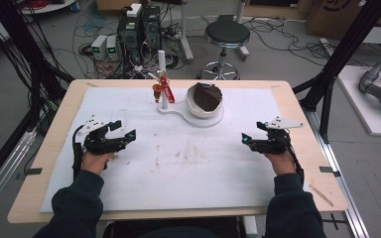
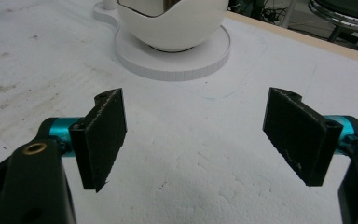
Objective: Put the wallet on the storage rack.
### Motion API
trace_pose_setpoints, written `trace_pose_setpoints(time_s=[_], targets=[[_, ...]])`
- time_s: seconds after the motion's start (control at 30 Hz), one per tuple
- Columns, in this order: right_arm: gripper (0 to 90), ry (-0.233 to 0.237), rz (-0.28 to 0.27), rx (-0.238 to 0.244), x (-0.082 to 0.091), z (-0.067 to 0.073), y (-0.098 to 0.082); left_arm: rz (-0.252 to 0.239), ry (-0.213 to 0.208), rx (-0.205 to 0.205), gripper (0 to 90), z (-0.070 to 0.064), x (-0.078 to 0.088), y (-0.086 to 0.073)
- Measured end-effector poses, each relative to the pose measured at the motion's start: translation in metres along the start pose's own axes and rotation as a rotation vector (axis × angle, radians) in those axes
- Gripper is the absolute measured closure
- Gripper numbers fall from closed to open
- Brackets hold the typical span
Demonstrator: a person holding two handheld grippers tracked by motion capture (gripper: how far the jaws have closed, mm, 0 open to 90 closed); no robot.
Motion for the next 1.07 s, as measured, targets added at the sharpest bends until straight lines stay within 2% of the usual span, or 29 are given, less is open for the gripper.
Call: trace_pose_setpoints(time_s=[0.4,1.07], targets=[[21.8,-0.007,0.005,-0.004,-0.0031,0.0025,-0.0036,0.003,-0.015,-0.011,21.8,-0.0046,-0.0006,-0.0011],[21.9,-0.008,0.01,-0.002,-0.0033,0.0025,-0.0057,-0.011,-0.02,0.002,22.0,-0.0039,-0.0007,-0.0008]])
Point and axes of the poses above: each handheld gripper's, and its own axes: x roughly backward along the jaws, y roughly out of its top, z roughly to its left, the point moved 3 cm from there along -x, roughly forward along the jaws, and after that the axes turned 6 degrees about -x, right-handed, at the moved point
